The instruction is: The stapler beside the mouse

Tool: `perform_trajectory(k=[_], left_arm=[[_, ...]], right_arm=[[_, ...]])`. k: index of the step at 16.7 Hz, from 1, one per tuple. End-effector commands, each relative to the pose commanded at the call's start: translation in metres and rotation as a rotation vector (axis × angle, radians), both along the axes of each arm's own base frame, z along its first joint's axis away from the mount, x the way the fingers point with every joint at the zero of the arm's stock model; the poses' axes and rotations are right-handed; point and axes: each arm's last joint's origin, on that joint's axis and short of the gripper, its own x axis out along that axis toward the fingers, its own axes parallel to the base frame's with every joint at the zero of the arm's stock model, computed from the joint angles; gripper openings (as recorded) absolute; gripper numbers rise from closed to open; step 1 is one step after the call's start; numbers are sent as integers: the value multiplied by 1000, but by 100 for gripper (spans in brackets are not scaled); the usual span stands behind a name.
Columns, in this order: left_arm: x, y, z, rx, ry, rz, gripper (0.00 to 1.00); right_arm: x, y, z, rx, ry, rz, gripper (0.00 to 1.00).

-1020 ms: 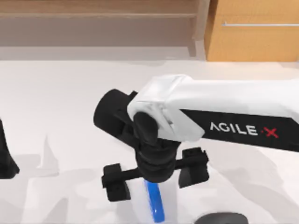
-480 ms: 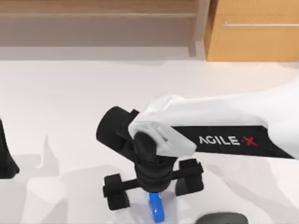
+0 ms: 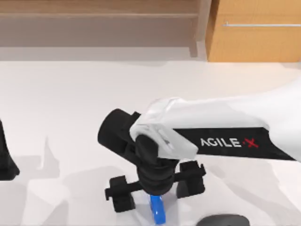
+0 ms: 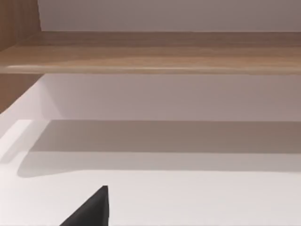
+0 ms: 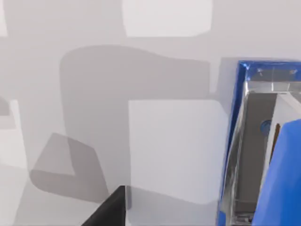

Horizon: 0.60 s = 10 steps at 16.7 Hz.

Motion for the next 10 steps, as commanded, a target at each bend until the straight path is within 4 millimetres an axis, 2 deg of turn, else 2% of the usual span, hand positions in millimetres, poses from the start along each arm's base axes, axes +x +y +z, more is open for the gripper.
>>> perform_trajectory(k=[9,10], left_arm=[[0,0,0,0,0,0,100],[0,0,0,0,0,0,100]], right_arm=[[0,0,0,0,0,0,2],[0,0,0,0,0,0,0]])
